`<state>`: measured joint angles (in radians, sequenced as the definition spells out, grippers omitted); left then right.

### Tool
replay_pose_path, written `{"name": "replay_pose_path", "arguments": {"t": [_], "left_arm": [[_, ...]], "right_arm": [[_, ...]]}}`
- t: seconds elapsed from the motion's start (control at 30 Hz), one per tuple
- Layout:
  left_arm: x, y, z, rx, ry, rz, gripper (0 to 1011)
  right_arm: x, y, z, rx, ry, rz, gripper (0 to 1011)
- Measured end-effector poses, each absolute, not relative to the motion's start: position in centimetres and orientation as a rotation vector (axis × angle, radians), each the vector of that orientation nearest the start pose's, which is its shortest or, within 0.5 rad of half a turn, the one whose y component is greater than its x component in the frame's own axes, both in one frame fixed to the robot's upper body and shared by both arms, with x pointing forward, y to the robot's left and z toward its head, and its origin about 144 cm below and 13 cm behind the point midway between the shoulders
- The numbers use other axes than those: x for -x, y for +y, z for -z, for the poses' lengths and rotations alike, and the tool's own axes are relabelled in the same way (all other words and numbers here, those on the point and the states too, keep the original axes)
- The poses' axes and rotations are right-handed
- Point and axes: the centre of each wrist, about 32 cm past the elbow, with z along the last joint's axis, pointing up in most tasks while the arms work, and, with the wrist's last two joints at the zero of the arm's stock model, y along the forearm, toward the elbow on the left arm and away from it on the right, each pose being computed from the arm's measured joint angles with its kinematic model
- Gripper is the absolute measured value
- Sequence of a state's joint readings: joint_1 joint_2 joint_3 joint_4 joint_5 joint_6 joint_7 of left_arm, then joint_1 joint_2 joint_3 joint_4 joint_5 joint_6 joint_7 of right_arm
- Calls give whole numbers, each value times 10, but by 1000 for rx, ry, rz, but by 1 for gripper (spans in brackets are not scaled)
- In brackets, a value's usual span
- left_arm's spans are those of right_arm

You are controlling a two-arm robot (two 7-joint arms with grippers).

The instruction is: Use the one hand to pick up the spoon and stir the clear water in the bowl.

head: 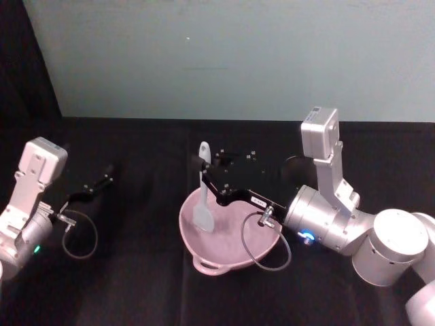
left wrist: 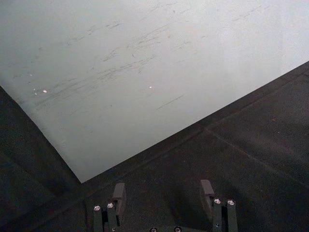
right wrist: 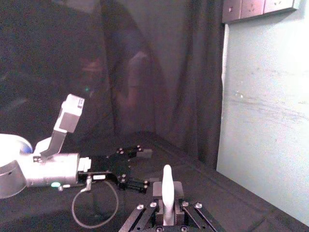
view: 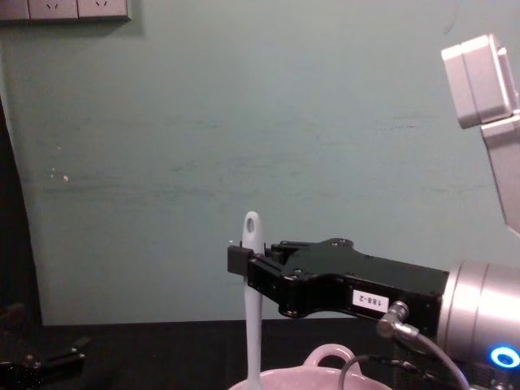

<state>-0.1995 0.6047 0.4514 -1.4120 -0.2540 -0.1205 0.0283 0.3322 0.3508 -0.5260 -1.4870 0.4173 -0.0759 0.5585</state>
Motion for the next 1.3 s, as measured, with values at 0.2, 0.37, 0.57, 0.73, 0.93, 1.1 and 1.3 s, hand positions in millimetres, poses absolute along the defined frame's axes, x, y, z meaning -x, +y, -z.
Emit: {"name": "replay_pose_path", "arguments": {"t": [0.2,0.37,0.57,0.73,0.93,1.1,1.3], "left_arm": [[-489,310,-1140,-304,-285,-1248,1005],[-489,310,-1140,-305,-285,-1248,1005],[-489,310,-1140,-305,-285,-1248,1005],[-489,310,-1140,-304,-285,-1248,1005],[-489,310,-1140,-304,-285,-1248,1005],[-489,310,-1140,-304,-285,-1248,1005],[-489,310,-1140,-304,-285,-1248,1005]], "right_arm": [[-525,-184,-1185,-89,-87,580,125],[-530,-192,-1181,-107,-70,640,125],[-530,-209,-1179,-91,-83,716,125],[-526,-223,-1182,-72,-110,758,125],[-519,-229,-1185,-49,-135,763,125],[-514,-226,-1187,-24,-147,738,125],[-505,-207,-1187,-26,-139,661,125]]}}
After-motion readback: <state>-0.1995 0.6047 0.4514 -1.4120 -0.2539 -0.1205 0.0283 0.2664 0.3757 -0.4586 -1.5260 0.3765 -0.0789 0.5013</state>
